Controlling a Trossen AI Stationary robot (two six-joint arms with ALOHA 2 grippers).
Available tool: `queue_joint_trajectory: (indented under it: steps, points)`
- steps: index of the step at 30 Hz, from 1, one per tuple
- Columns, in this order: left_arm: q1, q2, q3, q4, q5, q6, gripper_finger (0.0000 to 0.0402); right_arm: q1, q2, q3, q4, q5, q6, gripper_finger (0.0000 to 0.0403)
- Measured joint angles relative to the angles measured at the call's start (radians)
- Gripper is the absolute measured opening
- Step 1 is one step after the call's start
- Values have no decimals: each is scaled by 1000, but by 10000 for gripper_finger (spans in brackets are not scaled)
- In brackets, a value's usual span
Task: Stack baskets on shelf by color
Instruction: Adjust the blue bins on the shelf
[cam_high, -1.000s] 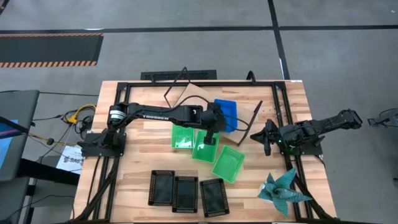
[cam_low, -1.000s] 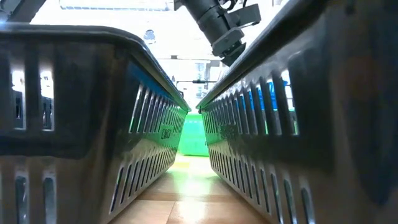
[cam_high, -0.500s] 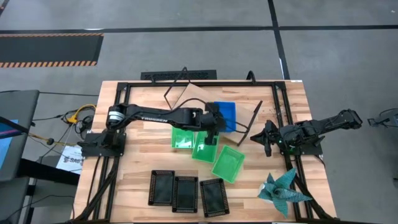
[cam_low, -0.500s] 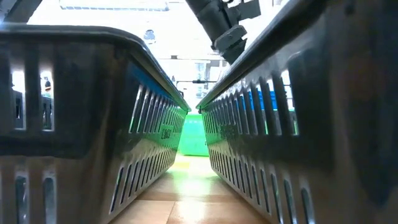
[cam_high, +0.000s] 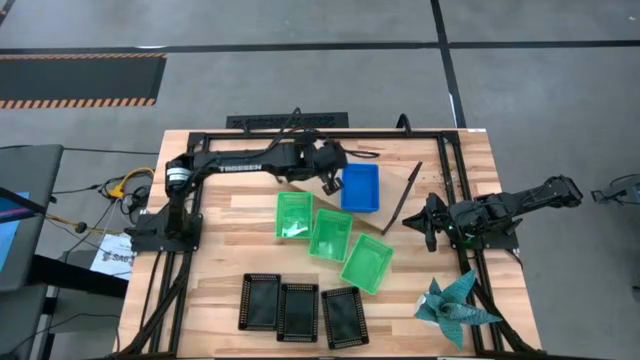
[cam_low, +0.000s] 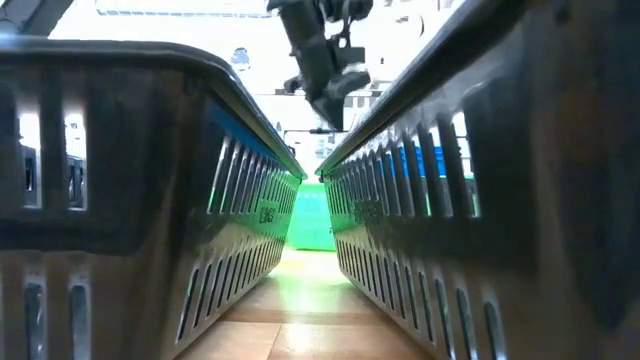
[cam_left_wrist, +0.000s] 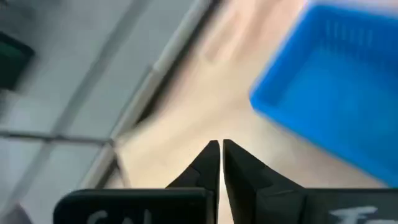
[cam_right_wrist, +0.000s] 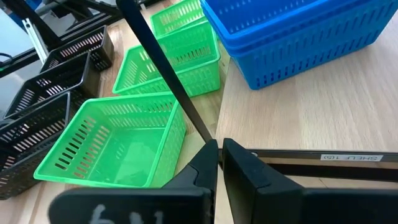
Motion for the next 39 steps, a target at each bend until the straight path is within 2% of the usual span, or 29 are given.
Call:
queue_joint_trajectory:
  steps: [7,12,18,24,28,33,39]
  points:
    - [44,43,-8,58,242,-52,1,0,-2,0,1,-2,0,50]
    - [49,85,-18,46,252,-89,0,0,0,0,3,-2,0,50]
    - [47,127,-18,105,325,-88,0,0,1,0,1,-2,0,50]
    - [33,126,-17,247,335,-75,0,0,1,0,2,-2,0,50]
    - [29,143,-15,329,392,-76,0,0,1,0,3,-2,1,50]
    - [23,190,-17,347,457,-72,0,0,-1,0,6,-14,10,50]
    - [4,207,-17,368,422,-32,0,1,-1,0,5,-16,18,50]
